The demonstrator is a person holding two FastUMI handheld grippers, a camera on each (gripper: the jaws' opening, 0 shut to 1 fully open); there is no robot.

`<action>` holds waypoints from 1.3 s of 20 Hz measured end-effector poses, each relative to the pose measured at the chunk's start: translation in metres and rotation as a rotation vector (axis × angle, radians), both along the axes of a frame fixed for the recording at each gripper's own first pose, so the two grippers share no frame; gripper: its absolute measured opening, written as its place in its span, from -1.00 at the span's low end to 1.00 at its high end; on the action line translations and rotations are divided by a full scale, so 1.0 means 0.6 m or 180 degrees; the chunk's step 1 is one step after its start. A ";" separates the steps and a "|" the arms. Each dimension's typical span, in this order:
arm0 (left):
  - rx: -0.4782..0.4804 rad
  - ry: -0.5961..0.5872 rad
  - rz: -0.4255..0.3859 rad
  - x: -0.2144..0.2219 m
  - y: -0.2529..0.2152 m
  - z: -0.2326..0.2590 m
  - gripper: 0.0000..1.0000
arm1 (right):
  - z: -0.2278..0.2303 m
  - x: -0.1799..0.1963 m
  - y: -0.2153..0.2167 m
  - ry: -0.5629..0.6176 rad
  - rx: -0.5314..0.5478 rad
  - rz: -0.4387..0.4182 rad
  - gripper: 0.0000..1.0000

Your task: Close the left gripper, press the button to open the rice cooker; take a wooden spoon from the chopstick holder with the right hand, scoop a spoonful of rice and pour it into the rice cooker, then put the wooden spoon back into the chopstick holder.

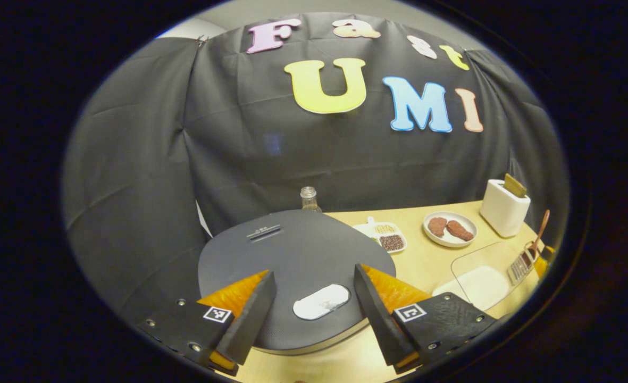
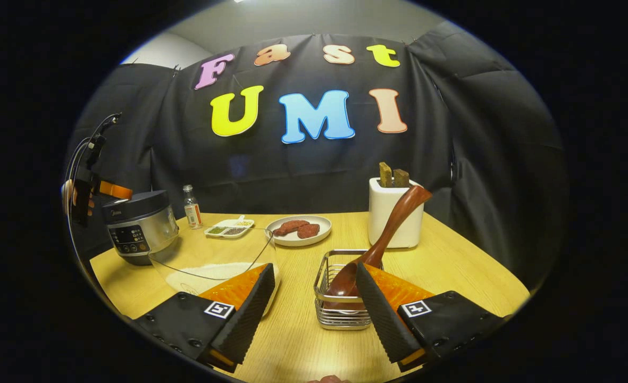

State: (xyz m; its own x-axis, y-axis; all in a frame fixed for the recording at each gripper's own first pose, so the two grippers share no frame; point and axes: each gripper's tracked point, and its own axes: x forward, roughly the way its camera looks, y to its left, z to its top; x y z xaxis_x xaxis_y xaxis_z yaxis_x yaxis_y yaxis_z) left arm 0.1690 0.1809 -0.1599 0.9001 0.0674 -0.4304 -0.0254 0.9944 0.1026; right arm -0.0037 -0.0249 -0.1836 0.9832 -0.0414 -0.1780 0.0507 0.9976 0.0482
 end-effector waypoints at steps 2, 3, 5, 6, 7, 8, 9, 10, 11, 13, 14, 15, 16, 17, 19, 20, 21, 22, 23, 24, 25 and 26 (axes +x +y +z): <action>0.0261 -0.0233 0.0046 0.006 -0.006 0.044 0.83 | 0.038 0.002 0.004 -0.0097 -0.0043 -0.0052 0.96; 0.0255 -0.0368 -0.0030 0.005 -0.029 0.072 0.84 | 0.057 0.011 0.001 -0.0157 -0.0045 -0.0076 0.96; 0.0149 -0.0625 -0.0192 -0.028 -0.090 0.144 0.84 | 0.111 0.028 0.001 -0.0319 -0.0030 -0.0089 0.96; 0.0073 -0.0768 -0.0282 -0.041 -0.118 0.169 0.84 | 0.147 0.033 0.002 -0.0464 -0.0026 -0.0102 0.95; -0.0010 -0.0916 -0.0404 -0.059 -0.147 0.197 0.84 | 0.189 0.042 0.001 -0.0653 -0.0047 -0.0119 0.96; -0.0081 -0.1041 -0.0502 -0.075 -0.171 0.220 0.84 | 0.226 0.046 0.002 -0.0809 -0.0084 -0.0144 0.95; -0.0134 -0.1103 -0.0556 -0.091 -0.186 0.235 0.84 | 0.246 0.049 0.006 -0.0874 -0.0112 -0.0153 0.95; -0.0202 -0.1150 -0.0575 -0.103 -0.187 0.228 0.82 | 0.264 0.051 0.012 -0.0891 -0.0126 -0.0147 0.95; -0.0285 -0.1204 -0.0579 -0.116 -0.194 0.244 0.83 | 0.287 0.050 0.018 -0.0929 -0.0135 -0.0130 0.95; -0.0452 -0.1329 -0.0544 -0.141 -0.196 0.270 0.84 | 0.334 0.040 0.030 -0.1040 -0.0180 -0.0115 0.95; -0.0494 -0.1394 -0.0513 -0.153 -0.192 0.277 0.83 | 0.355 0.033 0.034 -0.1107 -0.0222 -0.0133 0.95; -0.0505 -0.1456 -0.0463 -0.165 -0.184 0.284 0.83 | 0.369 0.026 0.038 -0.1152 -0.0269 -0.0152 0.95; -0.0534 -0.1503 -0.0416 -0.176 -0.179 0.286 0.83 | 0.376 0.021 0.043 -0.1160 -0.0313 -0.0154 0.95; -0.0620 -0.1525 -0.0370 -0.189 -0.175 0.283 0.83 | 0.374 0.020 0.050 -0.1128 -0.0349 -0.0143 0.95; -0.0760 -0.1486 -0.0356 -0.208 -0.175 0.264 0.83 | 0.370 0.019 0.062 -0.1085 -0.0360 -0.0078 0.95; -0.0754 -0.1464 -0.0329 -0.213 -0.164 0.254 0.83 | 0.361 0.020 0.066 -0.1040 -0.0342 -0.0058 0.95; -0.0680 -0.1446 -0.0269 -0.216 -0.147 0.246 0.83 | 0.350 0.019 0.066 -0.0990 -0.0322 -0.0051 0.95; -0.0603 -0.1419 -0.0207 -0.220 -0.132 0.238 0.84 | 0.342 0.019 0.068 -0.0942 -0.0310 -0.0043 0.95; -0.0563 -0.1401 -0.0173 -0.224 -0.123 0.231 0.82 | 0.333 0.022 0.072 -0.0891 -0.0301 -0.0037 0.95; -0.0550 -0.1410 -0.0171 -0.229 -0.123 0.229 0.82 | 0.326 0.023 0.073 -0.0852 -0.0297 -0.0032 0.95; -0.0552 -0.1392 -0.0172 -0.229 -0.124 0.221 0.83 | 0.323 0.026 0.074 -0.0830 -0.0284 -0.0033 0.95; -0.0566 -0.1342 -0.0168 -0.230 -0.124 0.206 0.83 | 0.321 0.028 0.076 -0.0823 -0.0263 -0.0027 0.95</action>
State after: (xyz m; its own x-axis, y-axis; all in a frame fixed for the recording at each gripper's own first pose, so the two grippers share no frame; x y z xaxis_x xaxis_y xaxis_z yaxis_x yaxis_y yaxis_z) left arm 0.0308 0.1063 -0.0360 0.9993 -0.0250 -0.0266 0.0228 0.9967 -0.0782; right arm 0.0128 0.0209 0.0087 0.9951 -0.0538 0.0831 0.0557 0.9982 -0.0210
